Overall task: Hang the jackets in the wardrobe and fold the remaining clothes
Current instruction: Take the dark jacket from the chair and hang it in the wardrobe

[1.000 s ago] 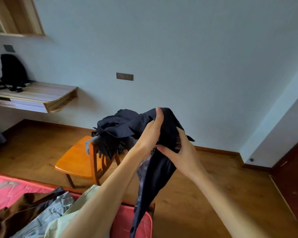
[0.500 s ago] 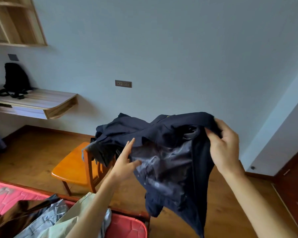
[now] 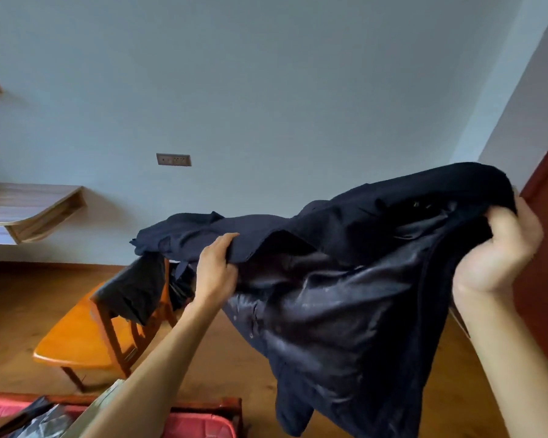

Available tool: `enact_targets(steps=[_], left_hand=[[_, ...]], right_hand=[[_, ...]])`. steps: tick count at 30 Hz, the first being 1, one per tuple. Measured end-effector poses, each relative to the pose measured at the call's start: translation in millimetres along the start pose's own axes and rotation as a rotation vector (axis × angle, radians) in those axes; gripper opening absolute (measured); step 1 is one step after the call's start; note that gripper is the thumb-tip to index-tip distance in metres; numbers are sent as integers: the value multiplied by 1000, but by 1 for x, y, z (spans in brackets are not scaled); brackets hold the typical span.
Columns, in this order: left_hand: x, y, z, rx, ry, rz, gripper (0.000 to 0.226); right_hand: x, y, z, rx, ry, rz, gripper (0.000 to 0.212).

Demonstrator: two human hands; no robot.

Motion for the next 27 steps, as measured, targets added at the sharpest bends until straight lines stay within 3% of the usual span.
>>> enact_targets(steps=[3, 6, 8, 10, 12, 15, 16, 18, 22, 24, 27], left_hand=[[-19, 9, 30, 78, 77, -84, 34], [-57, 22, 60, 223, 156, -181, 20], [-98, 27, 71, 418, 161, -236, 18], [-137, 30, 74, 617, 182, -290, 14], [-160, 30, 70, 765, 296, -307, 27], [-177, 18, 56, 825, 475, -332, 36], [-181, 11, 51, 775, 536, -383, 31], [-190, -7, 42, 646, 633, -494, 22], [-224, -51, 20, 734, 665, -525, 26], [-244, -69, 10, 795, 661, -534, 28], [-267, -82, -5, 837, 643, -586, 40]], right_hand=[[-30, 51, 26, -156, -204, -249, 40], [-57, 92, 41, -179, -321, -600, 30], [-71, 112, 45, -181, -389, -790, 30], [-81, 122, 44, -129, -434, -923, 32], [-90, 126, 41, -33, -468, -1022, 35], [-106, 127, 34, 128, -556, -1137, 21], [-106, 126, 28, 167, -552, -1126, 14], [-93, 116, 8, 199, -408, -982, 20], [-27, 65, -48, 357, 201, -657, 21], [-22, 52, -58, 395, 226, -590, 28], [-34, 59, -63, 445, -23, -417, 38]])
Point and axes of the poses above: each hand's wrist, its own z-axis towards the middle knuckle, its own y-axis out of the back of the hand, x = y × z, the point moved 5 cm from there along z, towards the middle knuckle, and after that the axes turned 7 degrees about -y, right-handed, at the moved point
